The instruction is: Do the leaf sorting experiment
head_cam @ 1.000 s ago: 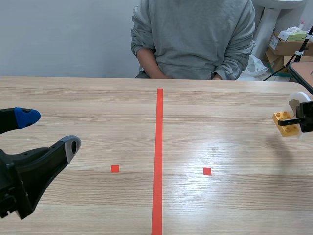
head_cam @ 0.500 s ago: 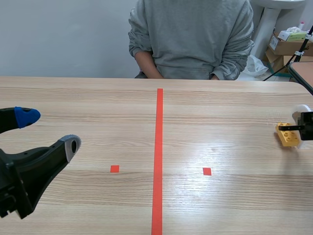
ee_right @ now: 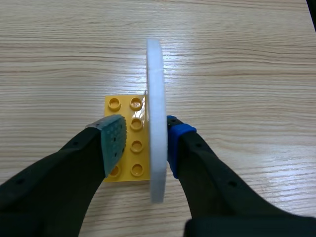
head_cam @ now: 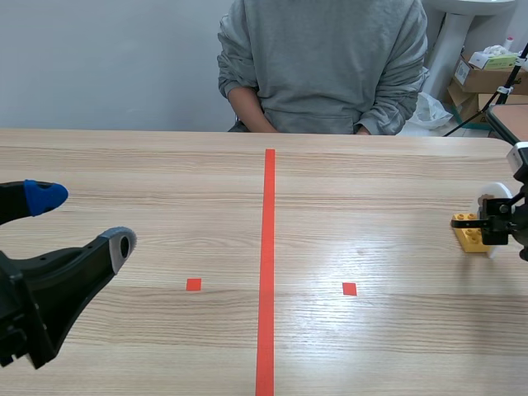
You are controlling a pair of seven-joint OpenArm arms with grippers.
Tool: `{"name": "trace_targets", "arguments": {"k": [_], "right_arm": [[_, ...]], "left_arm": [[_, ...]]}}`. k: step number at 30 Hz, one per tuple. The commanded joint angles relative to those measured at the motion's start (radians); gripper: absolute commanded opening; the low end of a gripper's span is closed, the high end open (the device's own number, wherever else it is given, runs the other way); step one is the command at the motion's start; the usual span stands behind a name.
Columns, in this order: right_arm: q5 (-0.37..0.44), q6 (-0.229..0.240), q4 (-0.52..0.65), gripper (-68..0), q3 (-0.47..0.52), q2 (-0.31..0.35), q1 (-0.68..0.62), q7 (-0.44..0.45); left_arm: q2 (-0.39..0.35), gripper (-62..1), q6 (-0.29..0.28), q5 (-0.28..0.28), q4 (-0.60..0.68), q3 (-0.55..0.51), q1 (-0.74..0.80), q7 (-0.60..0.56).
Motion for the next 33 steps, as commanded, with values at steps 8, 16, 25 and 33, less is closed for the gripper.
{"name": "trace_targets", "arguments": {"k": [8, 16, 25, 33], "right_arm": [[0.006, 0.001, 0.032, -16.6, 0.002, 0.022, 0.017, -0.034], [0.068, 0.012, 0.279, -9.9, 0.034, 0.071, -0.124, -0.130], [0.206, 0.079, 0.657, -9.3, 0.171, 0.112, -0.396, -0.233], [0.307, 0.218, 1.022, -9.3, 0.219, 0.129, -0.613, -0.328]], "left_arm": [[0.008, 1.4, 0.000, -0.008, 0.013, 0.000, 0.008, -0.014], [0.007, 1.4, 0.000, -0.008, 0.013, 0.000, 0.008, -0.014], [0.007, 1.4, 0.000, -0.008, 0.013, 0.000, 0.008, -0.014], [0.007, 1.4, 0.000, -0.008, 0.013, 0.000, 0.008, -0.014]]}}
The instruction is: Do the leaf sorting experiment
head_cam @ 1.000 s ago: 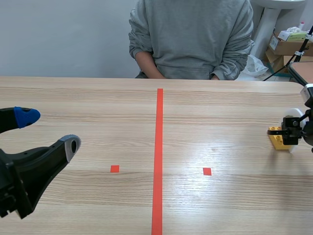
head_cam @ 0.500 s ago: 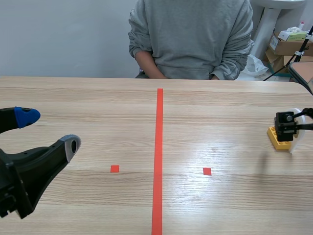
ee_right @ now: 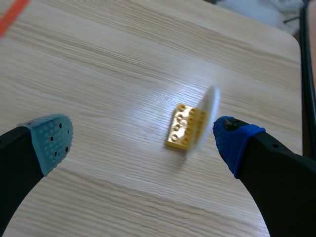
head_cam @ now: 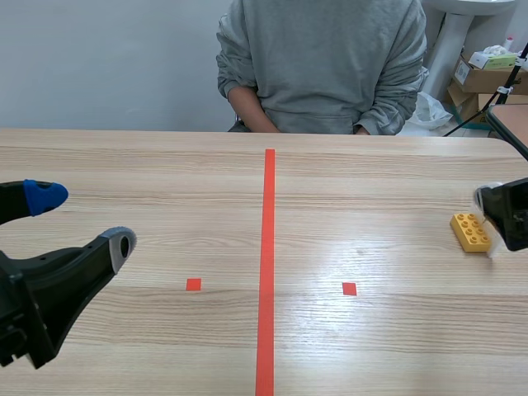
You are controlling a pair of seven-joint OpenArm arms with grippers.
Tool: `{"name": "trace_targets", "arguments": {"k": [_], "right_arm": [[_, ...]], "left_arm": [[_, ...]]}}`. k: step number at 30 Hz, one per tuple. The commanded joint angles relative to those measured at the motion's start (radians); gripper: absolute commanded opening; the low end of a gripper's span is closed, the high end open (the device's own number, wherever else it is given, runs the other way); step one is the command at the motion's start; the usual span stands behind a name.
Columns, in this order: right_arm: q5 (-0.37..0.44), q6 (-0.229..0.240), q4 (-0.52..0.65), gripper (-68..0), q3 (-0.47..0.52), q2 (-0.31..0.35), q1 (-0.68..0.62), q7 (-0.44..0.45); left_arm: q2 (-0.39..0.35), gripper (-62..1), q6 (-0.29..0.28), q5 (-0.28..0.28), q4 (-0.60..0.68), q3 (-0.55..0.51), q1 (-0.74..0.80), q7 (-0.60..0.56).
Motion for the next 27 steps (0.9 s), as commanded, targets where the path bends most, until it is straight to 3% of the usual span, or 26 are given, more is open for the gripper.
{"name": "trace_targets", "arguments": {"k": [1, 7, 12, 17, 27], "right_arm": [[0.036, 0.019, 0.045, -9.3, 0.013, 0.023, -0.022, -0.002], [0.145, 0.111, 0.244, -9.3, 0.015, 0.027, -0.139, -0.047], [0.235, 0.181, 0.318, -9.3, 0.014, 0.024, -0.179, -0.069], [0.369, 0.338, 0.323, -9.2, 0.014, 0.024, -0.179, -0.081], [0.424, 0.339, 0.321, -6.7, 0.010, -0.015, -0.248, -0.105]], "left_arm": [[0.007, 1.4, 0.001, -0.008, 0.013, 0.000, 0.008, -0.014], [0.007, 1.4, 0.001, -0.008, 0.013, 0.000, 0.008, -0.014], [0.008, 1.4, 0.001, -0.008, 0.013, 0.000, 0.008, -0.014], [0.008, 1.4, 0.001, -0.008, 0.013, 0.000, 0.008, -0.014], [0.008, 1.4, 0.001, -0.008, 0.013, 0.000, 0.008, -0.014]]}}
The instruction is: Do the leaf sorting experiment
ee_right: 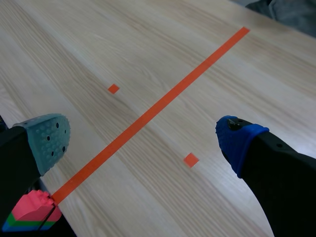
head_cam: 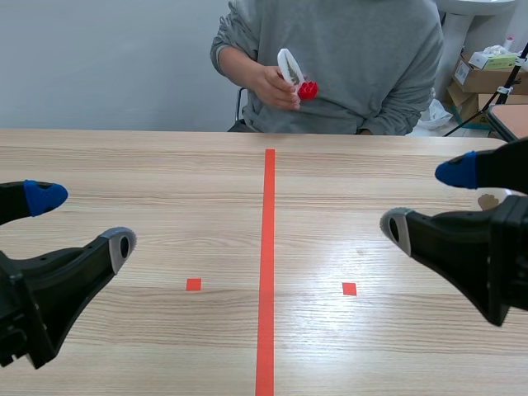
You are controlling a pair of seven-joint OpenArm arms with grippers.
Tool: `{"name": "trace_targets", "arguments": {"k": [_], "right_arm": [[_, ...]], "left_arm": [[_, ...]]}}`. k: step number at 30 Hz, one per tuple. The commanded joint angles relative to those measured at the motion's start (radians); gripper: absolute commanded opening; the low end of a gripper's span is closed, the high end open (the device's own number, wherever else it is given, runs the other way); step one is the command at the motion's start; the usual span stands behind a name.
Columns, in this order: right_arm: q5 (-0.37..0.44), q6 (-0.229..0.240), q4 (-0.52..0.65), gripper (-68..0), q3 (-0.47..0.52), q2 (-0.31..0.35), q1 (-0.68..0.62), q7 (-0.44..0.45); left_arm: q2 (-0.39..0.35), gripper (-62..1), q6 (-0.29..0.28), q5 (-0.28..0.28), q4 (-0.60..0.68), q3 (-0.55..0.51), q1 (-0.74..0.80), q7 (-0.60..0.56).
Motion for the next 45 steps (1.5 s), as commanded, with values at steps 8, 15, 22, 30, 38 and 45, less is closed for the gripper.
{"name": "trace_targets", "arguments": {"k": [8, 15, 22, 30, 38, 45], "right_arm": [[-0.008, 0.008, -0.002, -6.7, 0.004, -0.008, -0.018, 0.010], [-0.014, 0.008, -0.004, -6.7, 0.004, -0.008, -0.018, 0.006], [-0.014, 0.008, -0.004, -6.7, 0.004, -0.008, -0.018, 0.010], [-0.014, 0.008, -0.004, -6.7, 0.004, -0.008, -0.018, 0.013], [-0.014, 0.008, -0.004, -6.7, 0.004, -0.008, -0.018, 0.018], [-0.014, 0.008, -0.004, -6.7, 0.004, -0.008, -0.018, 0.018]], "left_arm": [[0.008, 1.4, 0.000, -0.007, 0.013, 0.000, 0.008, -0.014], [0.008, 1.4, 0.000, -0.008, 0.013, 0.000, 0.008, -0.014], [0.008, 1.4, 0.000, -0.008, 0.013, 0.000, 0.008, -0.014], [0.008, 1.4, 0.000, -0.008, 0.013, 0.000, 0.008, -0.014], [0.008, 1.4, 0.001, -0.008, 0.013, 0.000, 0.008, -0.014], [0.008, 1.4, 0.001, -0.008, 0.013, 0.000, 0.008, -0.014]]}}
